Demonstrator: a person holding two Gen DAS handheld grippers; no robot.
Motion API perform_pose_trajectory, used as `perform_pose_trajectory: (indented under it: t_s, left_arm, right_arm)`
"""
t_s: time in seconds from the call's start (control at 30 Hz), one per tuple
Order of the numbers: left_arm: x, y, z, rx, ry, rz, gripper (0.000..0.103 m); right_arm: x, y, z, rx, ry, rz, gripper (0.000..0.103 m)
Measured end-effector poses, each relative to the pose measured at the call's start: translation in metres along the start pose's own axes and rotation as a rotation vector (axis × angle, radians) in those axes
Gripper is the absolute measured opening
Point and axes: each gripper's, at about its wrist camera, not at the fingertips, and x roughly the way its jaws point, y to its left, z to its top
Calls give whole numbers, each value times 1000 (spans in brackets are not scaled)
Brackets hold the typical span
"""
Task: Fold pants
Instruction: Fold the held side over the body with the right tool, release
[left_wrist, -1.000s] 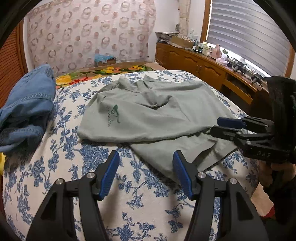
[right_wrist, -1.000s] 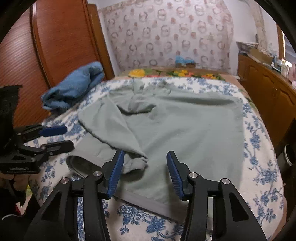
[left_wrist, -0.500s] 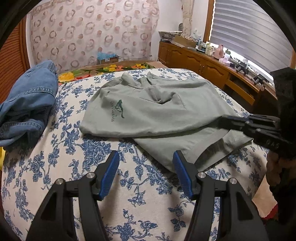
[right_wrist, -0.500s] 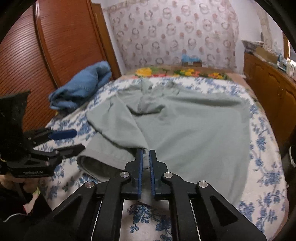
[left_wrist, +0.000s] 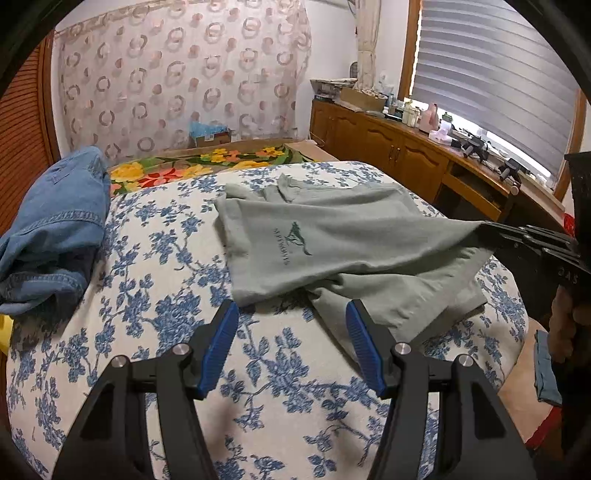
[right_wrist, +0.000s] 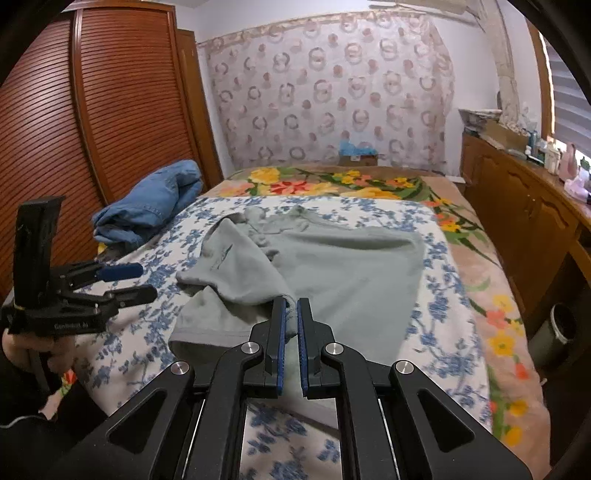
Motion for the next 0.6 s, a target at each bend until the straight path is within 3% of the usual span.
perform_pose_trajectory:
  t_s: [0.17,0.6]
  left_arm:
    - [7,-18,7,45,2,-19,60]
    - [30,-37,-3,73,64,-33,60]
  right_arm:
    - [-14,-16,-9,22,-6,-25,3]
    - [-3,-36,-55,77,99,-51,3]
